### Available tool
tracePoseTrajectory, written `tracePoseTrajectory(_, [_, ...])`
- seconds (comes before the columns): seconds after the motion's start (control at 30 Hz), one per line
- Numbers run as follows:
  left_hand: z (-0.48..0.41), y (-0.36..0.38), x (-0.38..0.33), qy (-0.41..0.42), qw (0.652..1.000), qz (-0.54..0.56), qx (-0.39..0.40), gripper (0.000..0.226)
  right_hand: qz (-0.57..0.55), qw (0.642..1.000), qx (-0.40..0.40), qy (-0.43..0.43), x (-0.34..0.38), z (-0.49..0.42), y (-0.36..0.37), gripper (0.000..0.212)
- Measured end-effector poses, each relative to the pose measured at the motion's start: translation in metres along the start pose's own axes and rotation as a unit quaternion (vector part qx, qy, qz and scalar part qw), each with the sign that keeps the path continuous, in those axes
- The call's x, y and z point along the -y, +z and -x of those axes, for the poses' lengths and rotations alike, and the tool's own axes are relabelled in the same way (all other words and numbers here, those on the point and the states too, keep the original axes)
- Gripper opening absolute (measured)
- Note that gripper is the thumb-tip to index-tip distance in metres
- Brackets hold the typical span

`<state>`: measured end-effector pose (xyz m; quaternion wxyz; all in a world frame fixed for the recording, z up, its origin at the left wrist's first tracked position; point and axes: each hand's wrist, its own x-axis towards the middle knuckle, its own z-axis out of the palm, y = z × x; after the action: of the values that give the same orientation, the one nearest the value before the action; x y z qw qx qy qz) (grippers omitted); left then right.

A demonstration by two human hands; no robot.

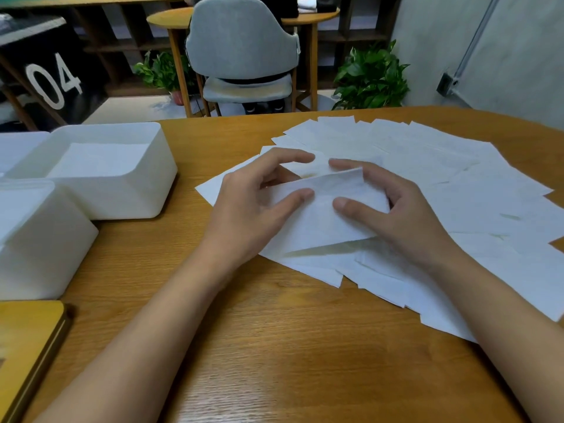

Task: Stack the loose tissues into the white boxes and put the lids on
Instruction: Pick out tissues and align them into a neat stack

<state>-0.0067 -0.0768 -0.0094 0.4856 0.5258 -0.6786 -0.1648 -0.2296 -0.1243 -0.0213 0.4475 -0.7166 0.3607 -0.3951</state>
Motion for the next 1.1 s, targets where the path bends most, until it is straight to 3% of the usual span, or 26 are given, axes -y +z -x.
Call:
tracePoseTrajectory(0.13, [0.0,0.003,0.002,-0.025,0.999,0.026,0.005,0.04,0.036,0.998,0.045,-0.022,0.001,0.001,0.005,0.073])
tracePoseTrajectory(0.3, [0.0,0.005,0.005,-0.024,0.999,0.034,0.0,0.039,0.032,0.997,0.047,-0.045,0.0,0.002,0.005,0.081])
tracePoseTrajectory(0.53, [0.001,0.012,0.008,-0.052,0.997,0.051,-0.012,0.036,0.054,0.996,0.051,-0.054,-0.003,0.001,0.004,0.078])
tracePoseTrajectory(0.7, [0.002,0.015,0.009,-0.067,0.996,0.003,-0.053,0.05,0.035,0.996,0.039,-0.076,-0.005,0.0,0.003,0.074])
tracePoseTrajectory(0.9, [0.001,0.012,0.009,-0.244,0.949,0.196,0.032,0.046,-0.092,0.995,-0.03,-0.04,-0.006,-0.004,-0.001,0.079])
tracePoseTrajectory(1.0, [0.001,0.014,0.011,-0.232,0.954,0.191,0.024,0.044,-0.073,0.997,-0.017,-0.03,-0.007,-0.004,-0.002,0.076])
tracePoseTrajectory(1.1, [0.002,0.014,0.012,-0.202,0.957,0.207,0.014,0.052,-0.045,0.998,0.022,-0.027,-0.002,-0.003,-0.003,0.053])
